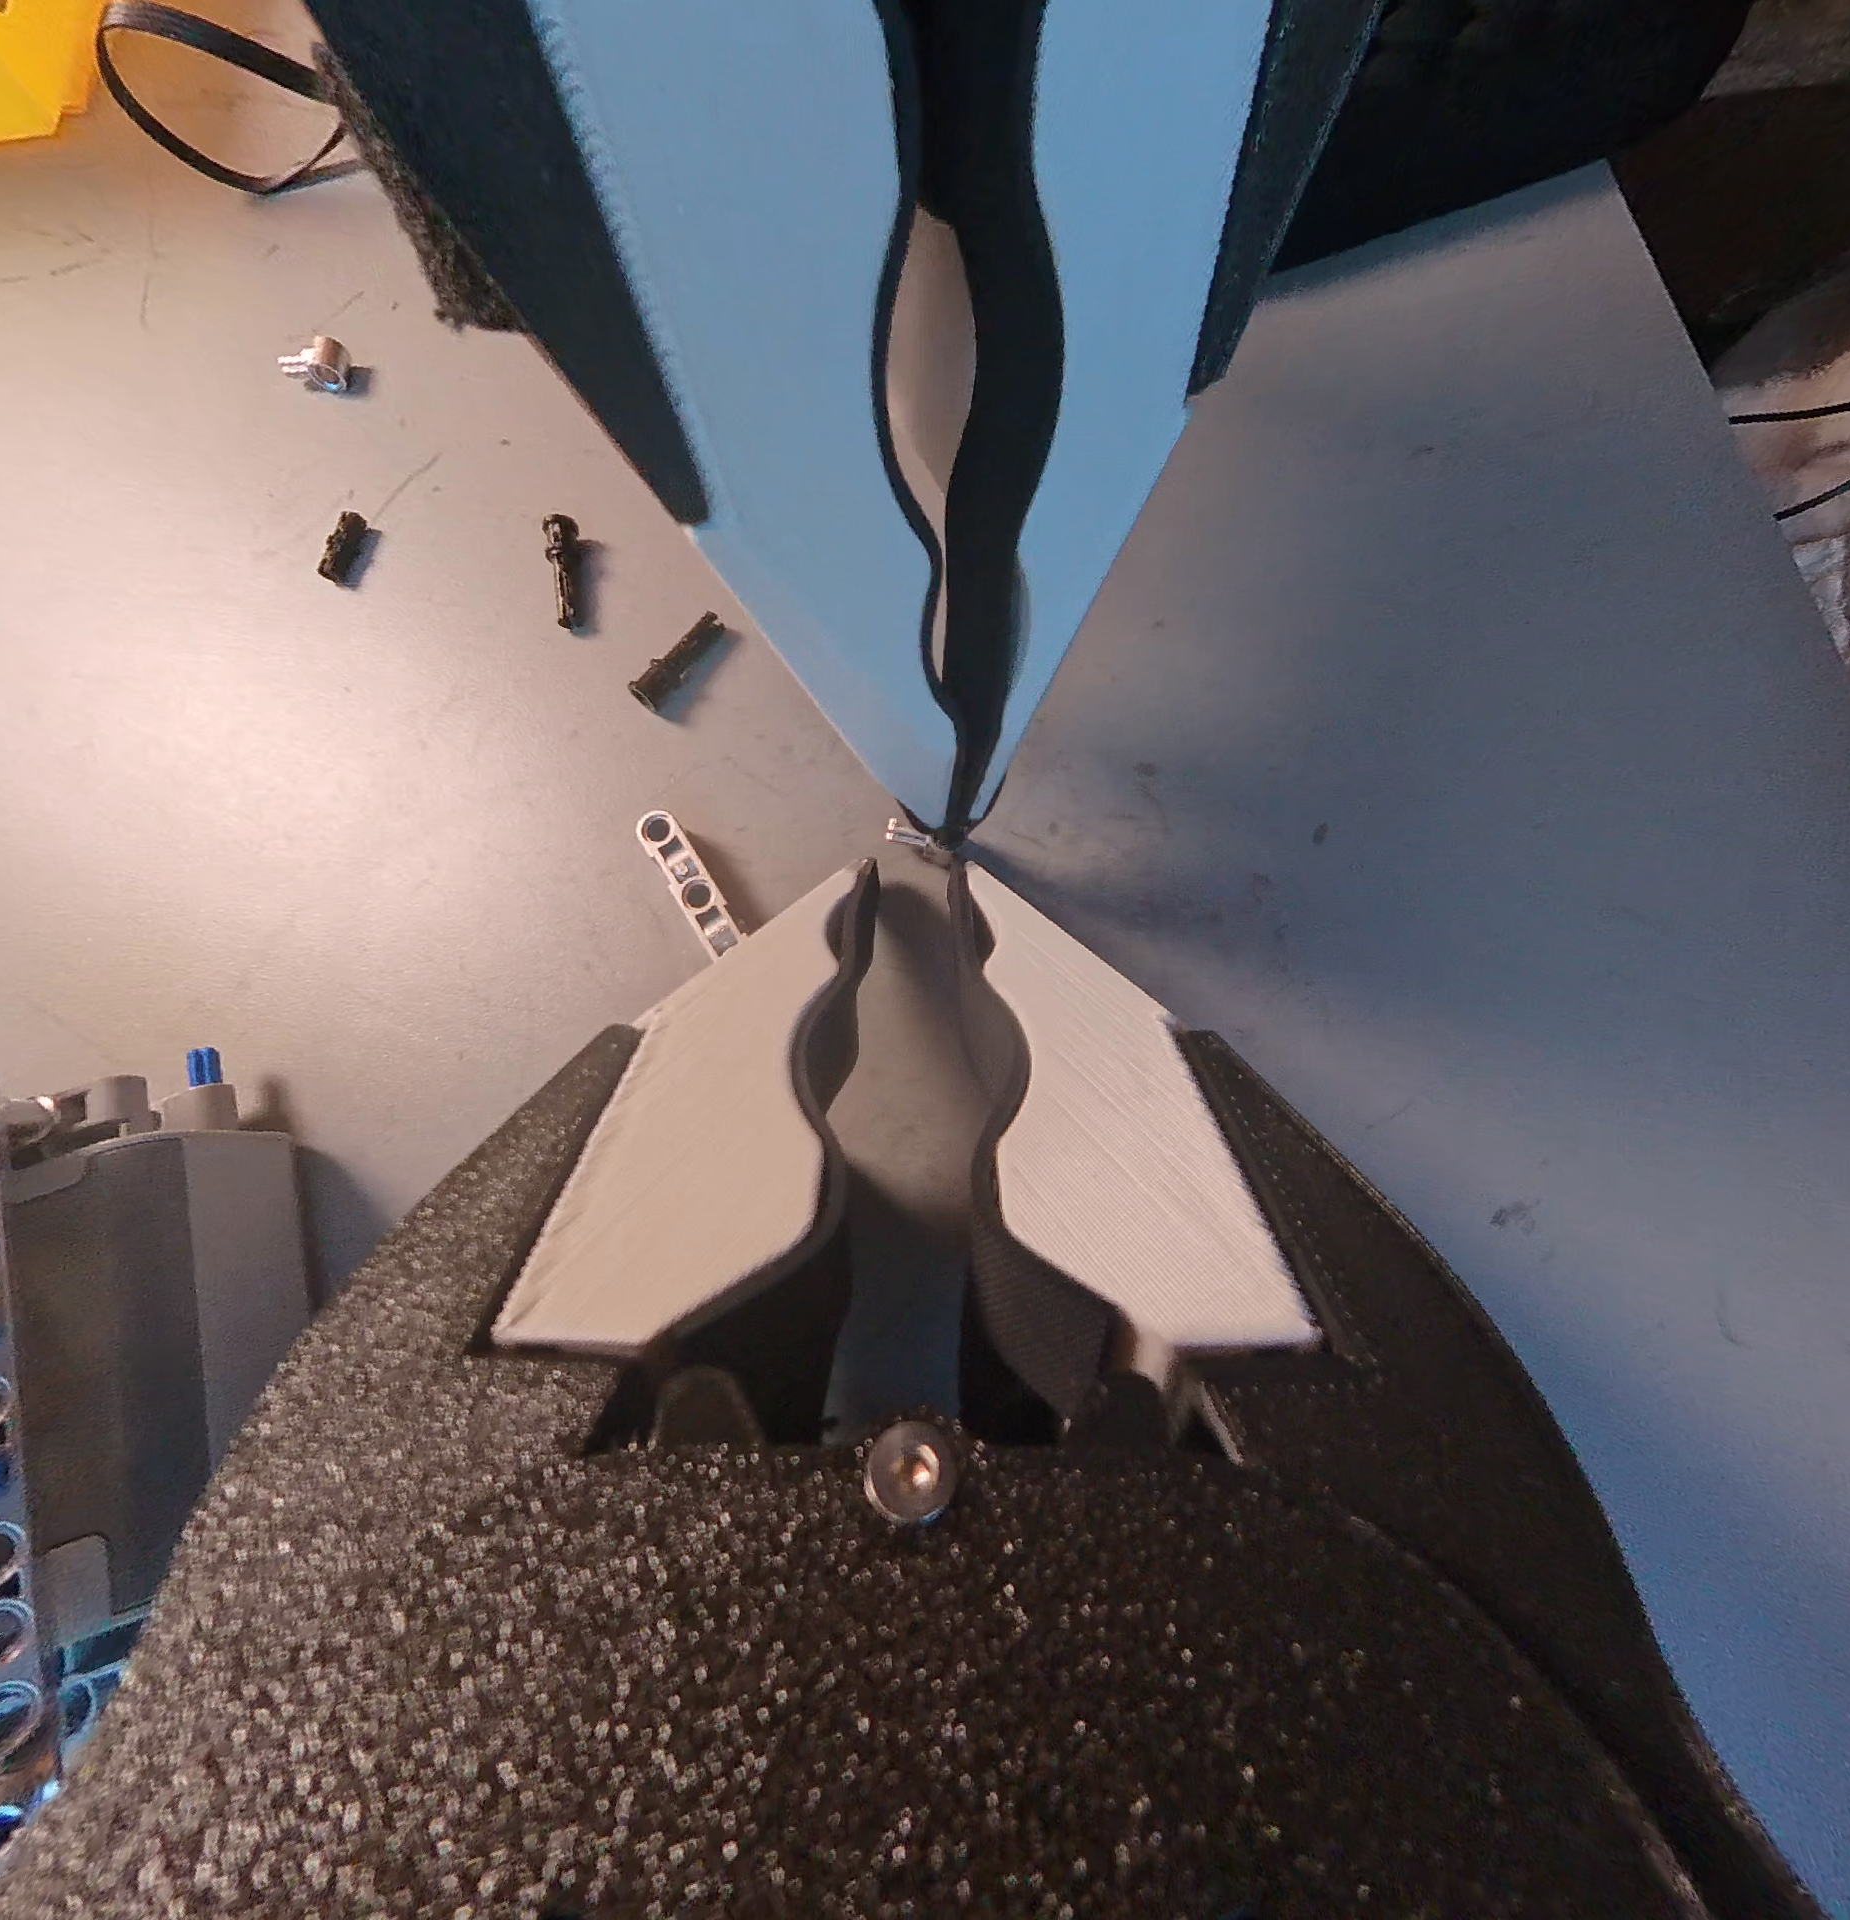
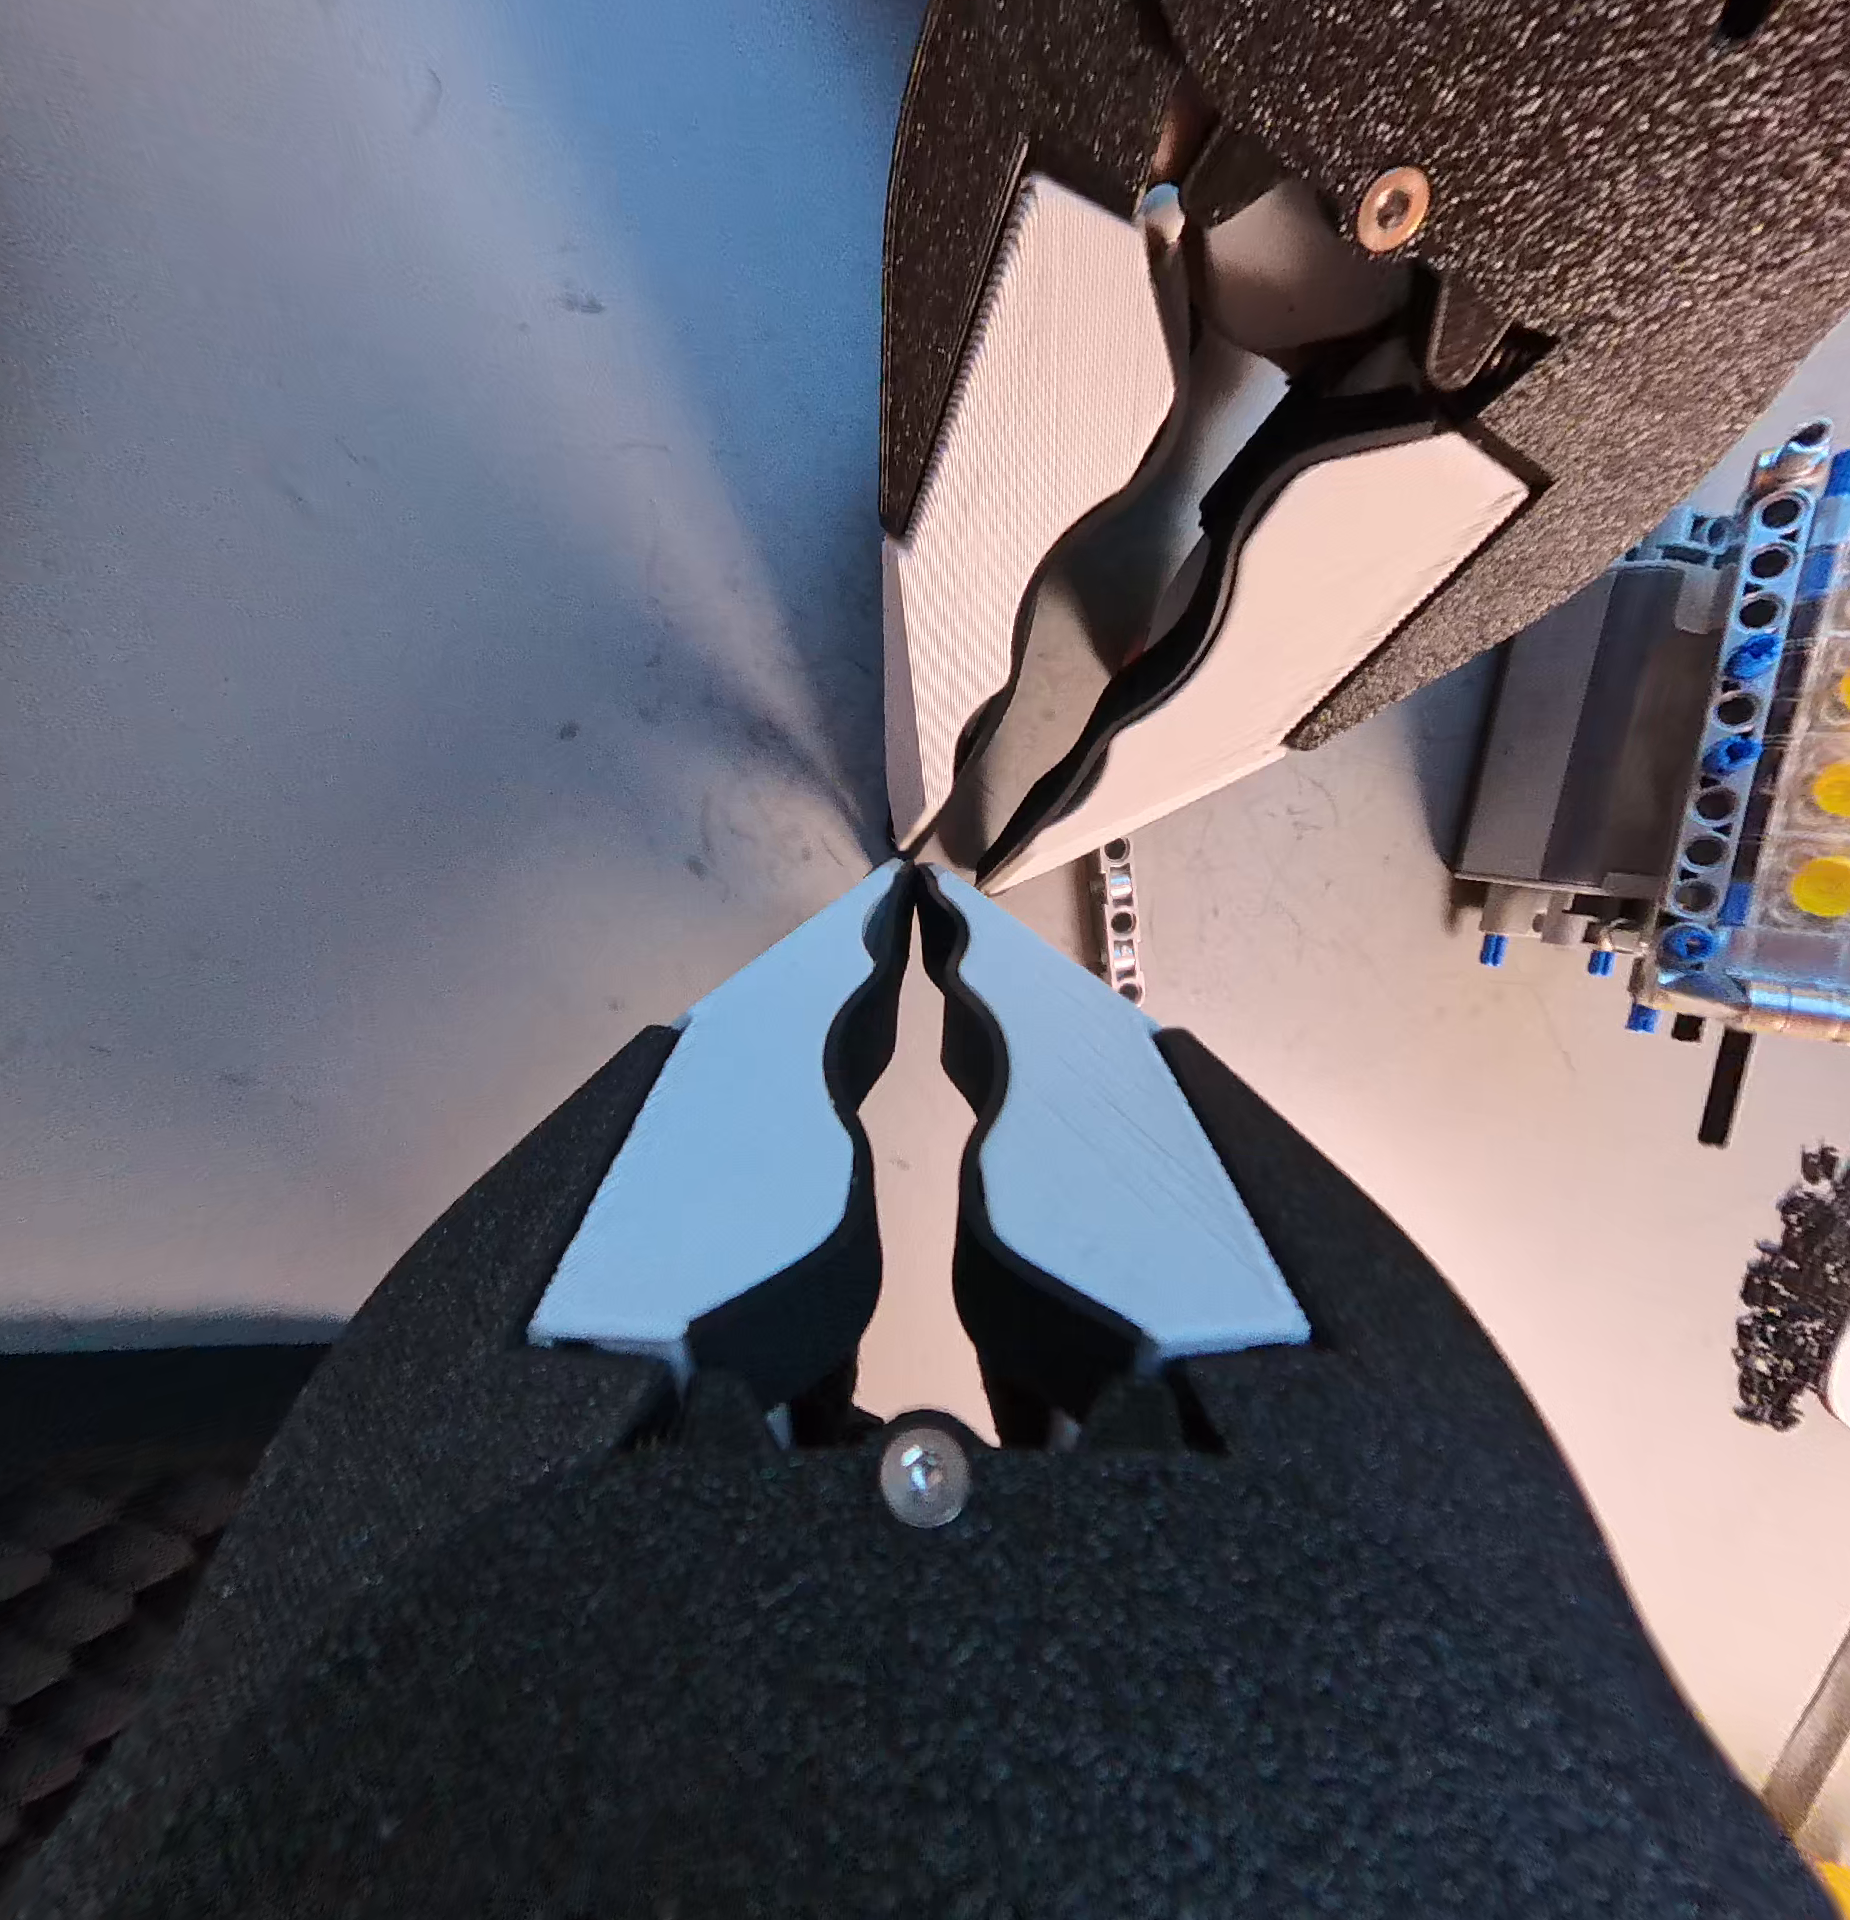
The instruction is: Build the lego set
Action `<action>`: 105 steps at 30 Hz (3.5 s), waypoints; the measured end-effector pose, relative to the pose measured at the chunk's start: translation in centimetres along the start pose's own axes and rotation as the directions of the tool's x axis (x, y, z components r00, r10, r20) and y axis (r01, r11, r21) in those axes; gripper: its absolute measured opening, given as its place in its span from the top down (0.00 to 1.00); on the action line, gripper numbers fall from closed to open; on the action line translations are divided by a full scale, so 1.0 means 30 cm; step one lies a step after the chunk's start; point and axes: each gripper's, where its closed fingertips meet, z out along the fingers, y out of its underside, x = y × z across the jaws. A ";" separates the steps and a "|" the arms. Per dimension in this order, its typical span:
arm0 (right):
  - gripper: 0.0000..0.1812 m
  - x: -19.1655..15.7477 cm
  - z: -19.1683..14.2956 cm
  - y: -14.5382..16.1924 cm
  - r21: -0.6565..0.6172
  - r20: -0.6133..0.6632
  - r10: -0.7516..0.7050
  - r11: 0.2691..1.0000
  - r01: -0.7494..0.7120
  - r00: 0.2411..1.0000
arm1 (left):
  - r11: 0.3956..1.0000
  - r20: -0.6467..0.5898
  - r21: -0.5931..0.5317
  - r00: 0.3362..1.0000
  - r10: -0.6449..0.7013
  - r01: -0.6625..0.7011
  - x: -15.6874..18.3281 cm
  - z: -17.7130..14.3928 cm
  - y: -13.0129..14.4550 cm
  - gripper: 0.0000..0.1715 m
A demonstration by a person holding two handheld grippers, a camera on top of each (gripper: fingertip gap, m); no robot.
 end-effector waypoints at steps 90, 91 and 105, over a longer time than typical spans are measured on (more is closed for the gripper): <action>0.98 0.029 0.026 0.080 0.217 -0.048 0.359 0.915 -0.342 0.932 | 0.999 0.069 -0.026 0.997 -0.024 0.026 0.022 -0.051 0.042 0.95; 0.98 0.029 0.028 0.076 0.213 -0.046 0.347 0.920 -0.330 0.937 | 0.999 0.072 -0.025 0.997 -0.025 0.027 0.021 -0.051 0.042 0.95; 0.98 0.019 0.024 0.081 0.254 -0.045 0.322 0.919 -0.301 0.946 | 0.999 0.069 -0.012 0.997 -0.044 0.044 0.022 -0.050 0.042 0.94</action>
